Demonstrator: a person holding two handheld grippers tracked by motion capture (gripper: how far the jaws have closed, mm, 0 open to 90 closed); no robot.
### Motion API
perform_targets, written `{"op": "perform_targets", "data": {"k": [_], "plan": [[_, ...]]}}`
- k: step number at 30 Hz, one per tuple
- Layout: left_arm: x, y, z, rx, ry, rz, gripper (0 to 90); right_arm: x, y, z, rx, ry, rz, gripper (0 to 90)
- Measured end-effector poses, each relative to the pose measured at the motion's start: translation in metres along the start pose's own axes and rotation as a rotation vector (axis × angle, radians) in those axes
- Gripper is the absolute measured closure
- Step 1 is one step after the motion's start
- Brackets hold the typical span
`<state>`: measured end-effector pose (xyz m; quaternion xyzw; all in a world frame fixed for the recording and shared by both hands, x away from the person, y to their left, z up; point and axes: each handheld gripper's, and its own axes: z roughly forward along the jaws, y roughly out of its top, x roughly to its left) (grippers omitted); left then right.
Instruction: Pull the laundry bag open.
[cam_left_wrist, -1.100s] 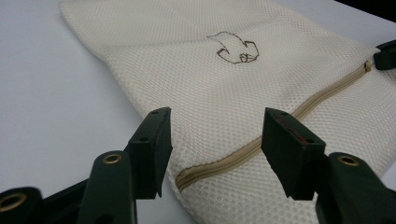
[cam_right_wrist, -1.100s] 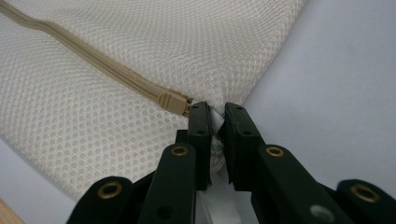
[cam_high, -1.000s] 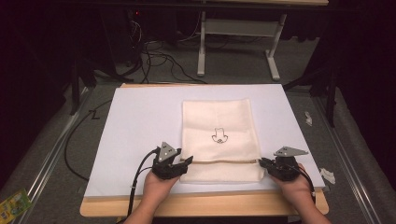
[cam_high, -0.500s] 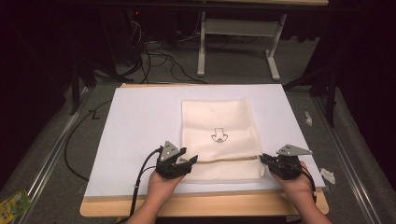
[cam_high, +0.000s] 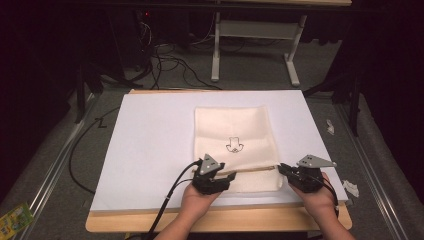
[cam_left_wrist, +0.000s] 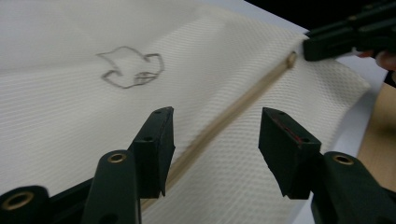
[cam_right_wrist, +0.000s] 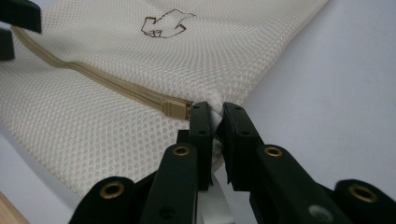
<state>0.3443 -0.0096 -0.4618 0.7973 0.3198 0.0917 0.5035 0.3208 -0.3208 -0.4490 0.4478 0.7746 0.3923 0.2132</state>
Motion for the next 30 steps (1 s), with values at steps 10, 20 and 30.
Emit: {"op": "perform_targets", "data": {"k": [10, 20, 30], "plan": [[-0.043, 0.013, 0.057, 0.029, -0.105, 0.038, 54.0, 0.004, 0.002, -0.006, -0.04, 0.023, -0.006, 84.4], [-0.052, 0.028, 0.082, 0.028, -0.102, 0.032, 68.7, 0.005, 0.003, -0.006, -0.055, 0.042, -0.006, 84.7], [-0.056, 0.027, 0.089, 0.003, -0.101, 0.012, 85.0, 0.005, 0.003, -0.006, -0.053, 0.043, 0.0, 84.8]]}}
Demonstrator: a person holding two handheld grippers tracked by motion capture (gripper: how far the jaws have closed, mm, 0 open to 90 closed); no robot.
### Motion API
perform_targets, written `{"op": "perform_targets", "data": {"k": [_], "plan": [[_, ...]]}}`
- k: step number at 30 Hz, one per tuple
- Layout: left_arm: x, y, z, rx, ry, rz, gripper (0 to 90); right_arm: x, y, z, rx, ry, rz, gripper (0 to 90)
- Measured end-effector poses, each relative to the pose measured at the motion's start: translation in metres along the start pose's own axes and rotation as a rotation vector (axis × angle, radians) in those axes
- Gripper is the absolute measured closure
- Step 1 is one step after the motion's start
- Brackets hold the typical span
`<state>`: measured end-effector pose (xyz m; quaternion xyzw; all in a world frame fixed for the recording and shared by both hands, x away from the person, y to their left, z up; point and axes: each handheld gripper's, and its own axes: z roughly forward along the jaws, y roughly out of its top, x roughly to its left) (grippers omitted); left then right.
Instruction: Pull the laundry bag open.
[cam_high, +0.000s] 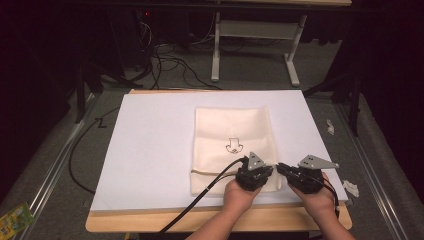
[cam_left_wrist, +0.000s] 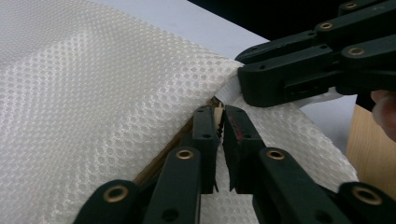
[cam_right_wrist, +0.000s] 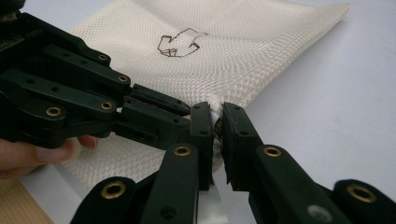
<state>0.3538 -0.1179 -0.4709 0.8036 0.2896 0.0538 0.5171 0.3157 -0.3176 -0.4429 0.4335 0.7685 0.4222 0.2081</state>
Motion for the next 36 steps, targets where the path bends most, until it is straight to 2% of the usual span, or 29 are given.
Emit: {"op": "perform_targets", "data": {"k": [4, 6, 9, 11, 15, 16, 18, 21, 23, 24, 25, 27, 29, 31, 33, 34, 36], "plan": [[-0.002, 0.0, -0.005, 0.002, 0.021, 0.018, 87.1, 0.0, 0.001, 0.0, -0.001, -0.005, -0.003, 84.9], [0.001, -0.002, -0.009, 0.015, 0.05, 0.024, 87.2, 0.002, 0.001, 0.0, 0.007, -0.02, -0.002, 85.4], [0.019, -0.009, -0.02, 0.042, 0.078, -0.043, 87.3, -0.005, 0.002, -0.004, 0.004, -0.058, 0.03, 85.7], [0.031, -0.013, -0.034, 0.064, 0.094, -0.052, 87.3, -0.013, -0.001, -0.006, -0.006, -0.06, 0.062, 85.7], [0.054, -0.023, -0.073, 0.107, 0.152, -0.038, 87.2, -0.022, -0.006, -0.01, 0.0, -0.075, 0.08, 85.6], [0.054, -0.023, -0.073, 0.107, 0.152, -0.038, 87.2, -0.022, -0.006, -0.01, 0.0, -0.075, 0.08, 85.6], [0.074, -0.034, -0.109, 0.138, 0.2, -0.052, 87.2, -0.024, -0.006, -0.009, 0.006, -0.08, 0.081, 85.6], [0.088, -0.047, -0.139, 0.158, 0.247, -0.05, 87.2, -0.025, -0.007, -0.007, 0.016, -0.084, 0.076, 85.5], [0.097, -0.057, -0.153, 0.158, 0.261, -0.061, 87.2, -0.026, -0.007, -0.007, 0.02, -0.085, 0.076, 85.5], [0.097, -0.057, -0.153, 0.158, 0.261, -0.061, 87.2, -0.026, -0.008, -0.007, 0.022, -0.088, 0.078, 85.5], [0.106, -0.067, -0.162, 0.151, 0.244, -0.102, 87.2, -0.027, -0.008, -0.006, 0.024, -0.089, 0.084, 85.4], [0.11, -0.066, -0.163, 0.169, 0.203, -0.121, 87.1, -0.027, -0.008, -0.006, 0.023, -0.086, 0.083, 85.3], [0.11, -0.064, -0.165, 0.165, 0.209, -0.083, 87.0, -0.025, -0.008, -0.006, 0.026, -0.096, 0.075, 85.2], [0.11, -0.064, -0.165, 0.162, 0.199, -0.089, 86.7, -0.025, -0.009, -0.006, 0.027, -0.092, 0.069, 84.7], [0.109, -0.065, -0.164, 0.169, 0.202, -0.077, 86.0, -0.025, -0.011, -0.005, 0.032, -0.09, 0.069, 83.5], [0.109, -0.066, -0.165, 0.163, 0.213, -0.075, 81.3, -0.026, -0.013, -0.004, 0.036, -0.085, 0.075, 81.1], [0.112, -0.065, -0.167, 0.143, 0.233, -0.083, 64.2, -0.029, -0.016, -0.003, 0.031, -0.076, 0.071, 72.6]]}}
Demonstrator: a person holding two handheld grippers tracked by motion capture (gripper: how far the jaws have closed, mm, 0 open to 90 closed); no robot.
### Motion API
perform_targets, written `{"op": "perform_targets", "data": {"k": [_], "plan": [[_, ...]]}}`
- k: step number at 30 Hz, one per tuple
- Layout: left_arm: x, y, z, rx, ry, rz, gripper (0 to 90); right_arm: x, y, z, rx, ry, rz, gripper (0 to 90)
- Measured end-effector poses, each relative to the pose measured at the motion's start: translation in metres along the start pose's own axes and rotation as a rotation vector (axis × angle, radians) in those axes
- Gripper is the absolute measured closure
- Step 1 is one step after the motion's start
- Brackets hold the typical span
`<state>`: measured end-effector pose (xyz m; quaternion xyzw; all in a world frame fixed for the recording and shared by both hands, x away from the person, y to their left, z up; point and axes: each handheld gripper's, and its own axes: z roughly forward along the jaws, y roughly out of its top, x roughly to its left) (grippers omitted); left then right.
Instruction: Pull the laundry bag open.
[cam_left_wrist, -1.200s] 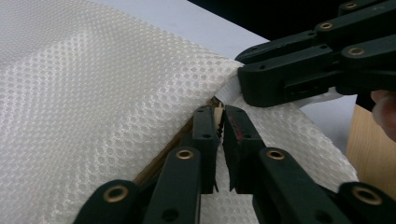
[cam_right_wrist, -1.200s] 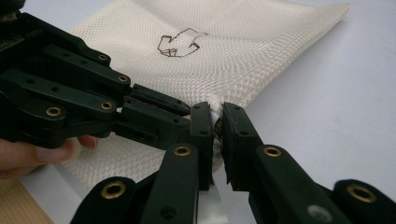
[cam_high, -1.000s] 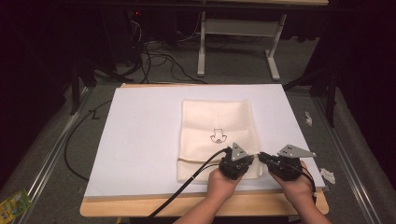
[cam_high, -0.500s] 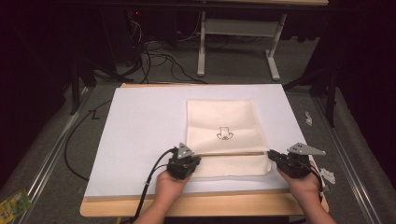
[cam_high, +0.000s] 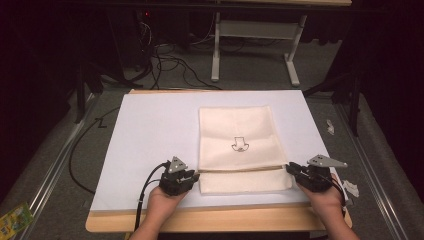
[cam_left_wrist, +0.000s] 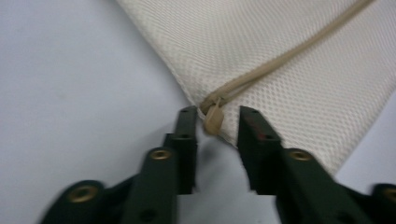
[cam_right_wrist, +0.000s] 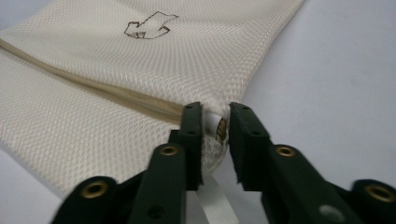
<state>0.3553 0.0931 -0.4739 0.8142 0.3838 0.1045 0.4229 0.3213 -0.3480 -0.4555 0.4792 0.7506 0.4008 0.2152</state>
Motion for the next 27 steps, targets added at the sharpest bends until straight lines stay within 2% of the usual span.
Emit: {"op": "perform_targets", "data": {"k": [2, 4, 5, 8, 12, 14, 16, 18, 21, 24, 27], "plan": [[0.004, 0.001, -0.005, -0.031, 0.034, 0.008, 54.3, -0.003, 0.0, -0.002, -0.019, 0.006, 0.008, 61.6], [0.011, 0.002, -0.01, -0.043, 0.079, 0.029, 45.6, -0.007, 0.0, -0.006, -0.051, -0.016, 0.014, 51.3], [0.015, 0.002, -0.014, -0.037, 0.11, 0.042, 42.8, -0.009, 0.0, -0.008, -0.055, -0.034, 0.017, 45.2], [0.03, -0.001, -0.03, -0.043, 0.195, 0.07, 37.2, -0.018, -0.001, -0.014, -0.068, -0.11, -0.001, 34.4], [0.053, -0.006, -0.059, -0.116, 0.253, 0.029, 31.8, -0.037, -0.004, -0.021, -0.086, -0.168, 0.037, 26.2], [0.063, -0.009, -0.071, -0.135, 0.286, -0.014, 26.5, -0.045, -0.006, -0.025, -0.092, -0.193, 0.064, 23.3], [0.069, -0.012, -0.08, -0.165, 0.288, -0.054, 22.3, -0.05, -0.008, -0.028, -0.101, -0.216, 0.086, 20.3], [0.071, -0.013, -0.083, -0.179, 0.297, -0.068, 20.6, -0.052, -0.008, -0.03, -0.112, -0.223, 0.095, 19.9], [0.07, -0.011, -0.082, -0.186, 0.288, -0.066, 19.6, -0.05, -0.007, -0.029, -0.109, -0.225, 0.083, 19.9], [0.068, -0.01, -0.078, -0.172, 0.288, -0.046, 19.6, -0.047, -0.007, -0.027, -0.103, -0.225, 0.07, 19.7], [0.067, -0.01, -0.078, -0.167, 0.288, -0.044, 19.6, -0.047, -0.007, -0.027, -0.102, -0.224, 0.068, 19.3]]}}
